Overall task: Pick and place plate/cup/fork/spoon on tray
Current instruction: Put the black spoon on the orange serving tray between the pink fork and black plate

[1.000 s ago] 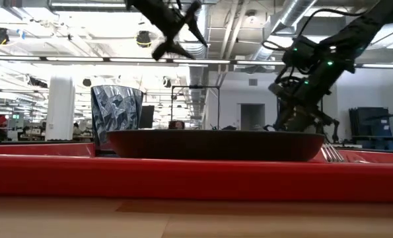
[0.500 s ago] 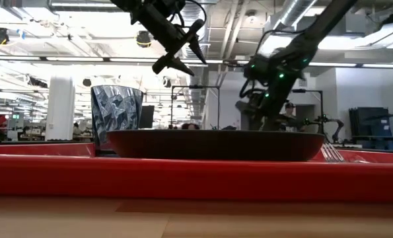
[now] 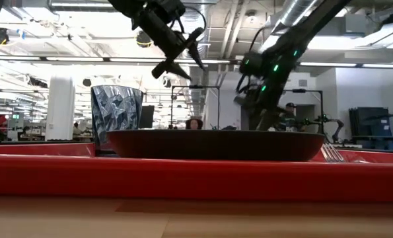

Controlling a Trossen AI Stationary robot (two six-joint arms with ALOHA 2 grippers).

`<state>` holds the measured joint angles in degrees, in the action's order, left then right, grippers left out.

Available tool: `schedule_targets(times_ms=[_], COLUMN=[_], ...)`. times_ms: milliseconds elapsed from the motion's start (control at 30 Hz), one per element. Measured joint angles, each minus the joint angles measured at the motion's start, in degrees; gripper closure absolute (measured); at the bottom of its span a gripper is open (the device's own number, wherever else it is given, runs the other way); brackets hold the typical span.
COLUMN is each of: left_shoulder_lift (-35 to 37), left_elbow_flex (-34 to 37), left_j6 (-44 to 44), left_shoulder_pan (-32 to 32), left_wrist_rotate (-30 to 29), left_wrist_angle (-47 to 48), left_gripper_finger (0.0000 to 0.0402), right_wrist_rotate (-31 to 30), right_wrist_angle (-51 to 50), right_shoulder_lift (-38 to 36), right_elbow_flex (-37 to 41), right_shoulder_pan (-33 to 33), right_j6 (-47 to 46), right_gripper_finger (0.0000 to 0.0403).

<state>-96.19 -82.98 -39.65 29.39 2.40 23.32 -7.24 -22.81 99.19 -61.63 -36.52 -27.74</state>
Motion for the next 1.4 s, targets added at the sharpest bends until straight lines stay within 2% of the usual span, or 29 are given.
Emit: schedule_targets(times_ms=[167,333,467,667,767,833,900,967,1067,1167,1267,1400], left_shoulder_lift=[-5.0,-12.4,-19.1,-28.7,-31.5,-32.7,-32.9,-33.8,-33.3,-29.1,-23.2,-14.5], left_elbow_flex=[0.0,0.0,-3.0,-11.2,-16.9,-21.0,-24.0,-26.6,-29.3,-30.3,-30.3,-30.3], left_j6=[-3.5,-9.7,-12.7,-14.2,-14.3,-11.5,-12.2,-13.1,-9.2,-4.3,0.8,4.7], left_shoulder_pan=[0.2,-2.5,-4.4,-5.5,-6.0,-6.1,-6.1,-6.0,-5.9,-6.2,-6.5,-6.1], left_wrist_rotate=[1.0,2.8,0.8,2.1,-1.6,-3.4,-4.4,-2.3,4.6,10.5,9.3,3.3], left_wrist_angle=[-5.5,-15.1,-16.7,-14.7,-6.9,-8.2,-2.8,0.4,5.0,11.3,17.3,21.2], left_gripper_finger=[0.0187,0.0187,0.0187,0.0187,0.0187,0.0187,0.0187,0.0187,0.0187,0.0187,0.0187,0.0187], right_wrist_rotate=[-1.6,-2.0,-2.0,-2.2,-2.5,-3.9,-4.8,-4.9,-6.2,-6.6,-5.9,1.0], right_wrist_angle=[-10.9,-16.7,-19.5,-22.4,-24.9,-26.5,-28.0,-28.1,-27.6,-27.8,-25.8,-15.0], right_shoulder_lift=[-11.2,-18.9,-20.7,-20.0,-19.5,-19.4,-20.6,-21.8,-23.6,-23.3,-21.6,-16.3], right_elbow_flex=[0.0,0.0,0.0,0.0,0.0,0.0,0.0,0.0,0.0,0.0,0.4,3.4], right_shoulder_pan=[-2.0,-2.5,-1.0,1.2,2.3,3.2,3.7,4.1,4.1,2.6,1.0,1.1], right_j6=[2.6,2.3,0.8,-1.2,-2.1,-2.4,-3.2,-4.2,-3.9,-3.4,-1.8,-0.3], right_gripper_finger=[0.0243,0.0249,0.0251,0.0251,0.0254,0.0257,0.0261,0.0266,0.0274,0.028,0.028,0.0269])
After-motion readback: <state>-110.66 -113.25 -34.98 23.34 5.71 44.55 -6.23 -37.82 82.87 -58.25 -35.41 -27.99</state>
